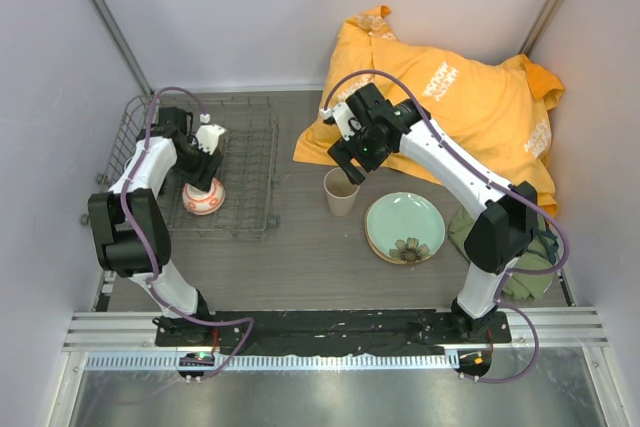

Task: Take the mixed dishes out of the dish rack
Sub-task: Pick up the bowl from the dish rack.

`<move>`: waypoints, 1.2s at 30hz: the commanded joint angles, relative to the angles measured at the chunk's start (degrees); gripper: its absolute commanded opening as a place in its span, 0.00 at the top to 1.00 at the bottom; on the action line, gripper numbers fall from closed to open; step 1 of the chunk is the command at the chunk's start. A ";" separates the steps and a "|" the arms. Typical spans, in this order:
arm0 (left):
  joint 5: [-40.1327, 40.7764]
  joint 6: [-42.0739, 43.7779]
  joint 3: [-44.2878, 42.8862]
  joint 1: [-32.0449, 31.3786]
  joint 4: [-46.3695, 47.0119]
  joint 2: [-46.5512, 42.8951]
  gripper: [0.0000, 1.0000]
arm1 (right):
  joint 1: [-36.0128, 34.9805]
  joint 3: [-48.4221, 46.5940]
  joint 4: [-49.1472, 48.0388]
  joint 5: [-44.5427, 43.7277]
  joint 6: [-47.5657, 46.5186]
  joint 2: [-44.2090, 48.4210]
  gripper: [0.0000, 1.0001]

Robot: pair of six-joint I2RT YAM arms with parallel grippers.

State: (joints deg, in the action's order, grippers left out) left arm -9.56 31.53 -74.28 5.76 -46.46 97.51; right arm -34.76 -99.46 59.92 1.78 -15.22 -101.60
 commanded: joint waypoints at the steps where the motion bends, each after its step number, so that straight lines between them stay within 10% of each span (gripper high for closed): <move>1: -1.60 -0.15 -1.48 0.31 -0.48 -0.22 0.46 | -0.30 -0.03 -1.91 0.33 -0.68 2.81 0.18; 12: -4.23 -1.03 -3.32 0.31 -2.76 -1.36 0.99 | -0.30 0.93 -2.09 0.15 -0.77 3.34 0.18; 36: -16.26 -5.16 -6.23 1.45 -6.63 -11.03 1.00 | -0.30 -1.52 -4.28 4.36 0.81 5.27 0.18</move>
State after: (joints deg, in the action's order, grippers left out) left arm -19.00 28.82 -77.71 6.17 -52.84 91.33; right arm -34.76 -98.43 58.52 2.92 -15.16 -100.86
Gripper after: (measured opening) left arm 0.547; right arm 0.819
